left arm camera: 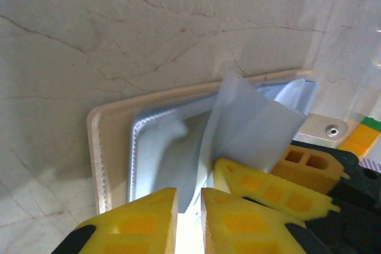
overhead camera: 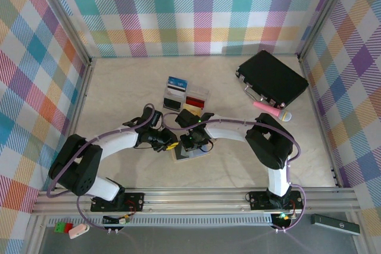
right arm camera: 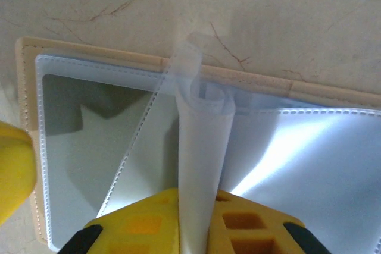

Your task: Take the credit cards out of the card holder

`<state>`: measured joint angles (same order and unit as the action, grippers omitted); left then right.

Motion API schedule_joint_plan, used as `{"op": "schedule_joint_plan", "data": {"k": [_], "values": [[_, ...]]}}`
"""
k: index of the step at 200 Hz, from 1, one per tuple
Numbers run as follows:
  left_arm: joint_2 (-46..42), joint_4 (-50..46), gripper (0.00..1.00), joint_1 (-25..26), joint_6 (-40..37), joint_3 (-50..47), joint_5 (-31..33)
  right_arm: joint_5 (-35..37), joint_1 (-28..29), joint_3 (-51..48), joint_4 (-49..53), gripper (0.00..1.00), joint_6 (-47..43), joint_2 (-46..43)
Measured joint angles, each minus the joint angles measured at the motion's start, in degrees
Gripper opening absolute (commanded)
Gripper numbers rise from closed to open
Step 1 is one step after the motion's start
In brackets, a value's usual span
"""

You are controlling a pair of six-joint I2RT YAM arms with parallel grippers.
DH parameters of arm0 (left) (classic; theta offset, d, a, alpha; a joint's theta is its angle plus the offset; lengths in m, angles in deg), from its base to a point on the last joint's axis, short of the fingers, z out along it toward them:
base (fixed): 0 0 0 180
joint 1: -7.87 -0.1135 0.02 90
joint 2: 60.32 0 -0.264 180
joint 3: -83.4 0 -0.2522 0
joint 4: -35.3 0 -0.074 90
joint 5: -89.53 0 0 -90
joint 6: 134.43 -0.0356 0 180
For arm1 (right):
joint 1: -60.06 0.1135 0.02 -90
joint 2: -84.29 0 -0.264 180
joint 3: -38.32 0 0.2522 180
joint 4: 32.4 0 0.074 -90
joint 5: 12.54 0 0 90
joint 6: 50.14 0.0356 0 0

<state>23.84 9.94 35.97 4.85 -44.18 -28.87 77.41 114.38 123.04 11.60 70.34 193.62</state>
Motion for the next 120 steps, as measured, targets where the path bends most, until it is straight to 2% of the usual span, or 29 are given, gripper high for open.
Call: {"op": "schedule_joint_plan", "data": {"k": [55,120], "values": [[2.14,1.42,0.13,0.0,0.9,-1.38,0.87,1.79,0.0,-0.07,0.55,0.21,1.7,-0.24],[3.08,1.57,0.13,0.0,0.42,-1.22,0.83,9.55,-0.26,-4.35,1.7,0.28,6.29,-6.78]]}}
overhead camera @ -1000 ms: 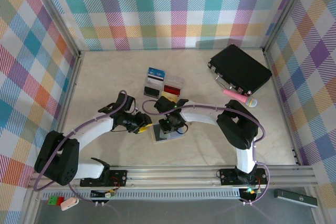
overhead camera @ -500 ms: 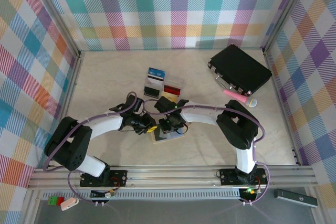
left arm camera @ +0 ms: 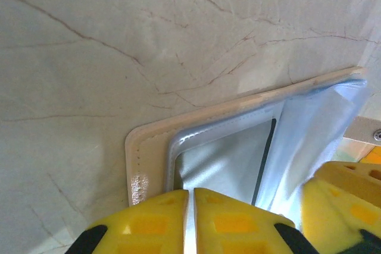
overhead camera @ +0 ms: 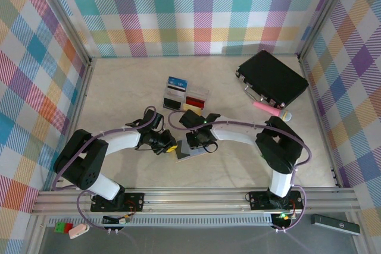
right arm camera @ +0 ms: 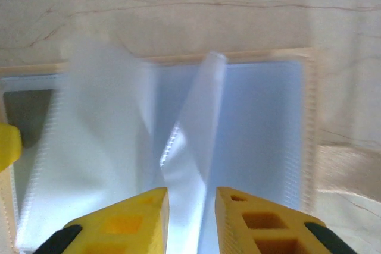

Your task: Take the credit cards out of the card holder

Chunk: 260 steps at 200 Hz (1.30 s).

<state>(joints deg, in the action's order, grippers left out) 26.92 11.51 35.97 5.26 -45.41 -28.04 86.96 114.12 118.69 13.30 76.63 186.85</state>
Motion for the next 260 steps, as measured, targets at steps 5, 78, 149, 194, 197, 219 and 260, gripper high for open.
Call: {"op": "schedule_joint_plan", "data": {"k": [5,78,149,194,197,219,260], "values": [[0.02,-0.11,0.13,0.0,-0.07,0.07,0.02,0.52,-0.17,-0.48,0.13,0.28,0.52,-0.74],[1.01,-2.78,0.16,0.44,-3.04,2.69,-0.44,3.82,-4.94,-7.87,-0.09,0.31,6.51,-10.49],[-0.66,-5.97,0.26,-1.25,-2.99,3.39,-0.48,-0.04,0.59,-0.59,-0.87,0.31,-0.98,-5.73],[-7.3,-7.19,0.33,-10.73,-3.06,1.86,-0.94,-2.62,5.95,6.67,-0.09,0.35,-5.88,3.08],[-7.58,-7.28,0.33,-11.37,-3.08,1.62,-0.98,-2.97,6.25,7.04,0.26,0.35,-6.19,3.63],[-8.5,-8.48,0.34,-15.02,-3.72,-0.39,-1.55,-4.48,7.34,9.07,1.38,0.37,-7.76,6.51],[-8.52,-9.92,0.35,-17.62,-4.37,-1.77,-2.43,-5.95,7.85,11.23,3.56,0.39,-9.46,10.08]]}}
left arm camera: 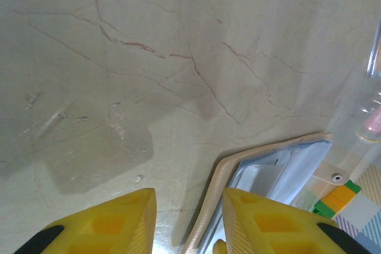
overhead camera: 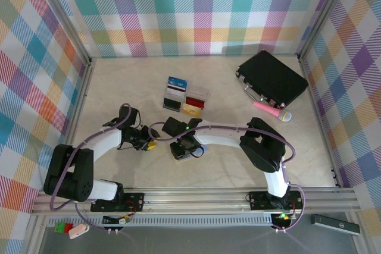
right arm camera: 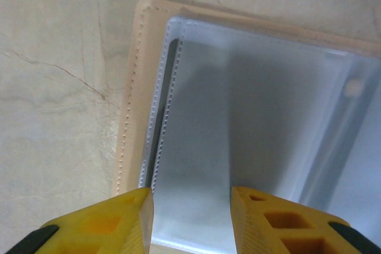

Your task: Take the credit cards out of the card holder

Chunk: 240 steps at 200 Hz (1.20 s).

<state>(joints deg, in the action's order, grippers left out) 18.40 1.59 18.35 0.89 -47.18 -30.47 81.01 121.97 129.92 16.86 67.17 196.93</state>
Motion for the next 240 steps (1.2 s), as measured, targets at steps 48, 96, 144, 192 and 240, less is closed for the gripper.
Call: {"op": "schedule_joint_plan", "data": {"k": [48,96,144,192,240], "values": [[0.0,-0.92,0.35,-0.09,-0.76,0.0,-0.44,0.94,0.0,1.27,1.84,0.26,-0.48,1.09],[-0.59,-1.44,0.35,-0.09,-1.53,0.0,-0.44,2.91,0.0,1.29,2.25,0.1,0.68,1.16],[-1.68,-3.04,0.35,-0.09,-2.05,0.04,-0.42,4.04,0.0,1.07,1.79,0.03,2.25,0.85],[-2.69,-4.13,0.35,-0.09,-2.86,0.17,-0.44,6.84,-0.87,-3.13,-0.2,0.04,5.33,-4.02],[-2.69,-4.15,0.36,-0.07,-2.97,0.17,-0.61,11.15,-2.64,-6.21,-0.74,0.16,10.25,-7.39]]}}
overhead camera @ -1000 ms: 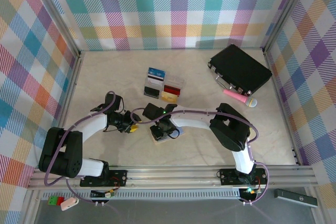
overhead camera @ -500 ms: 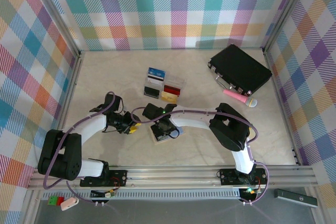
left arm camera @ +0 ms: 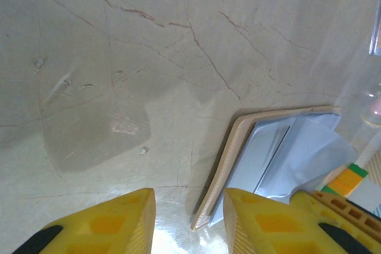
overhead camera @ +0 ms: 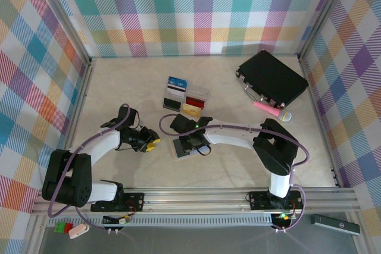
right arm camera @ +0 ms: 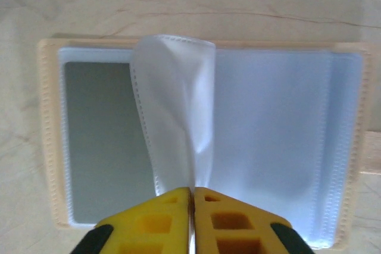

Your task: Take the credit cards out of the card holder

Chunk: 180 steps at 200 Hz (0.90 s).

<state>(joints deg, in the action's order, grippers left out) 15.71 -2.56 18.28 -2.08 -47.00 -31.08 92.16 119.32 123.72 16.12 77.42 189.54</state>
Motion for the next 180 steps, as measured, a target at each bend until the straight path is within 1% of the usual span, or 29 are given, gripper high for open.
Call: {"op": "schedule_joint_plan", "data": {"k": [17,62,89,101,116,129,161,180], "values": [[0.0,0.0,0.37,0.17,0.0,0.07,-0.02,1.75,-0.81,-1.03,0.83,0.22,2.73,0.0],[0.0,-0.85,0.4,2.1,0.02,1.68,-0.02,5.38,-3.58,-3.8,4.9,0.33,9.94,-0.96],[0.0,-1.27,0.41,4.37,0.31,2.6,0.02,6.27,-4.66,-6.6,4.79,0.4,11.72,-5.66],[0.0,-1.22,0.41,5.64,0.7,2.73,0.13,5.49,-4.72,-7.8,3.34,0.41,10.99,-8.22],[0.0,-1.2,0.41,7.45,1.6,2.82,0.26,2.84,-4.98,-8.96,0.07,0.39,8.96,-10.93],[0.0,-1.05,0.38,9.25,2.49,3.02,0.76,-1.27,-5.68,-9.64,-3.39,0.37,6.6,-12.09],[0.31,0.7,0.31,14.08,5.2,3.58,2.21,-12.74,-8.41,-10.36,-10.45,0.26,2.54,-11.5],[1.55,1.9,0.26,16.26,6.4,4.11,3.06,-17.73,-9.97,-10.54,-13.64,0.24,1.92,-10.12]]}}
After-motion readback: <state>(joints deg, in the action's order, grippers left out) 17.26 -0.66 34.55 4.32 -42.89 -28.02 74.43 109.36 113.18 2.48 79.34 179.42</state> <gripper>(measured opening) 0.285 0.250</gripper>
